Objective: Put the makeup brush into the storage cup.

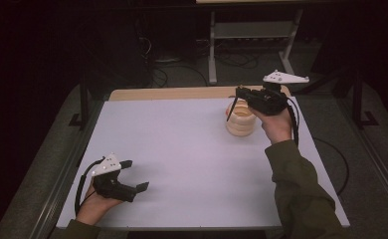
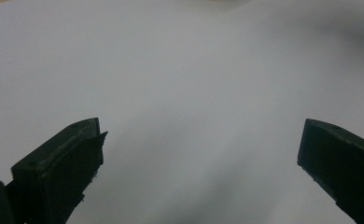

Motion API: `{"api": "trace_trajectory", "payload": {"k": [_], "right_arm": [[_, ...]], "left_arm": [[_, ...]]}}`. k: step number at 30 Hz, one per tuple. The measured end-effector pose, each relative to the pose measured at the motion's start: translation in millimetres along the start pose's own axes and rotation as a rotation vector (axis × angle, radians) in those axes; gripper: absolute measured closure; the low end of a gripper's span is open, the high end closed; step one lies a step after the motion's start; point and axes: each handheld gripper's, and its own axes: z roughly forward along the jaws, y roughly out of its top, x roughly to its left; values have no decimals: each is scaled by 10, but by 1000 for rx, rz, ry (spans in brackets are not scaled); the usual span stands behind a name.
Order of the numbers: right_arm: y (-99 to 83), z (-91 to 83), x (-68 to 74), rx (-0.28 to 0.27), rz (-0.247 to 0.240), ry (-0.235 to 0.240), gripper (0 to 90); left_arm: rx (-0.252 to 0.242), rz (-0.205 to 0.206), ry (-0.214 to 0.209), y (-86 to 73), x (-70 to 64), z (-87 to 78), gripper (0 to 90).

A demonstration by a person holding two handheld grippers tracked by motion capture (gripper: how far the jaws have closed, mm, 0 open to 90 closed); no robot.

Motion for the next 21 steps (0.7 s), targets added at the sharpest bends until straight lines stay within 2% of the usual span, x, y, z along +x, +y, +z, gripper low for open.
{"api": "trace_trajectory", "payload": {"k": [14, 21], "right_arm": [[58, -1, -162, -35, 11, -70, 829], [48, 14, -230, -32, 13, -92, 829]], "left_arm": [[0, 0, 0, 3, -2, -1, 0], [-2, -2, -2, 1, -1, 0, 0]]}}
